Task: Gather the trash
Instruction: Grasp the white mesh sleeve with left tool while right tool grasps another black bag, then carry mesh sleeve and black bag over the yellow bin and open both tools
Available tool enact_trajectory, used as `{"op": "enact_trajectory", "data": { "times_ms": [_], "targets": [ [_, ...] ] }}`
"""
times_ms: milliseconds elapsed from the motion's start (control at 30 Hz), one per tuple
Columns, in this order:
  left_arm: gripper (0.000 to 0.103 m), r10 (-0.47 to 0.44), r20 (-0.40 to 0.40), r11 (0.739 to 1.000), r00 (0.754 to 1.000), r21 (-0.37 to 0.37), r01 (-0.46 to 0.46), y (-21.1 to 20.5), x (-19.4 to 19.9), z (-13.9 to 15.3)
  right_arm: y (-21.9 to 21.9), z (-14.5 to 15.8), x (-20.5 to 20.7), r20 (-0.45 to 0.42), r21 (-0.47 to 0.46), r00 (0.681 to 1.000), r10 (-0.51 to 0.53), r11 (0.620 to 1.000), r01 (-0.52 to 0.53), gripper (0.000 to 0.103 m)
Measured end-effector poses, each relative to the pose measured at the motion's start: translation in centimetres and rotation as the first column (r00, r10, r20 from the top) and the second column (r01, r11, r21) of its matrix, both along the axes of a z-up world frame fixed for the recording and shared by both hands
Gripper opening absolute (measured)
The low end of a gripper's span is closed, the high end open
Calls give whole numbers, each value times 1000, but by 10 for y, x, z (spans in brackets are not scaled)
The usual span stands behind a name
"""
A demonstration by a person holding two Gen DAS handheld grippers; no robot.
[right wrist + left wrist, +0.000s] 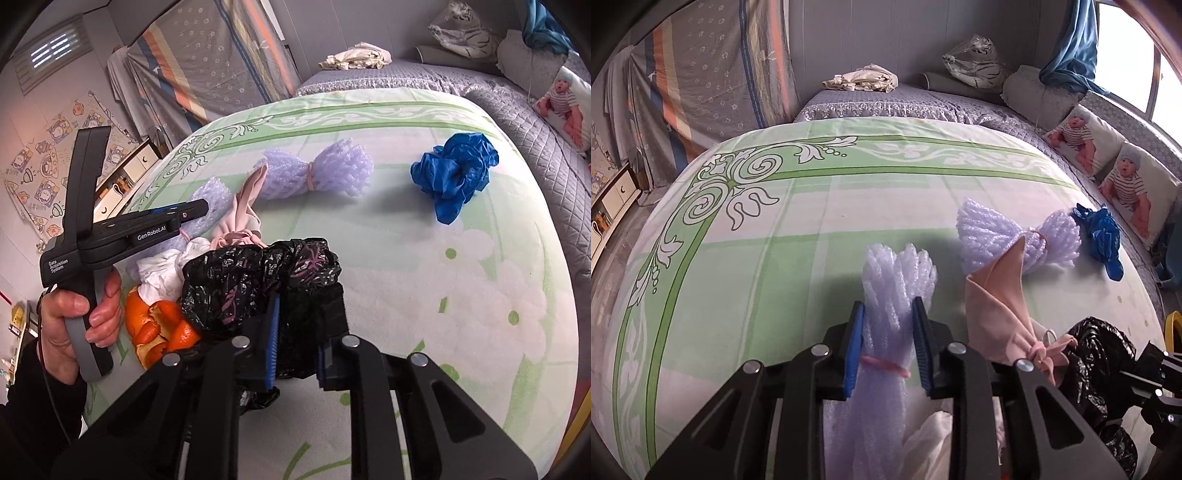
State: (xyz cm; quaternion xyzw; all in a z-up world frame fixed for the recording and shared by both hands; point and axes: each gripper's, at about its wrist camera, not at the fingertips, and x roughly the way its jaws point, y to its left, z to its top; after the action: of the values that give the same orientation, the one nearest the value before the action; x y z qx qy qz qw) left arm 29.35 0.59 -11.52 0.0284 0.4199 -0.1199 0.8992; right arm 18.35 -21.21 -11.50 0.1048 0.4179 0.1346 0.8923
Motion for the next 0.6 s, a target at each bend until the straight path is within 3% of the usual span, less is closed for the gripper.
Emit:
{"op": "enact_trajectory", "data": {
  "times_ms": [333,600],
  "targets": [
    [24,22,43,997,999,-81,-19,17,-11,19,-4,26,-20,77,6,997,-8,1000,7,11],
    [23,35,81,994,996,-103,-26,21,-23,37,-14,50,-37,130,10,991,-29,1000,28,11]
  ]
}}
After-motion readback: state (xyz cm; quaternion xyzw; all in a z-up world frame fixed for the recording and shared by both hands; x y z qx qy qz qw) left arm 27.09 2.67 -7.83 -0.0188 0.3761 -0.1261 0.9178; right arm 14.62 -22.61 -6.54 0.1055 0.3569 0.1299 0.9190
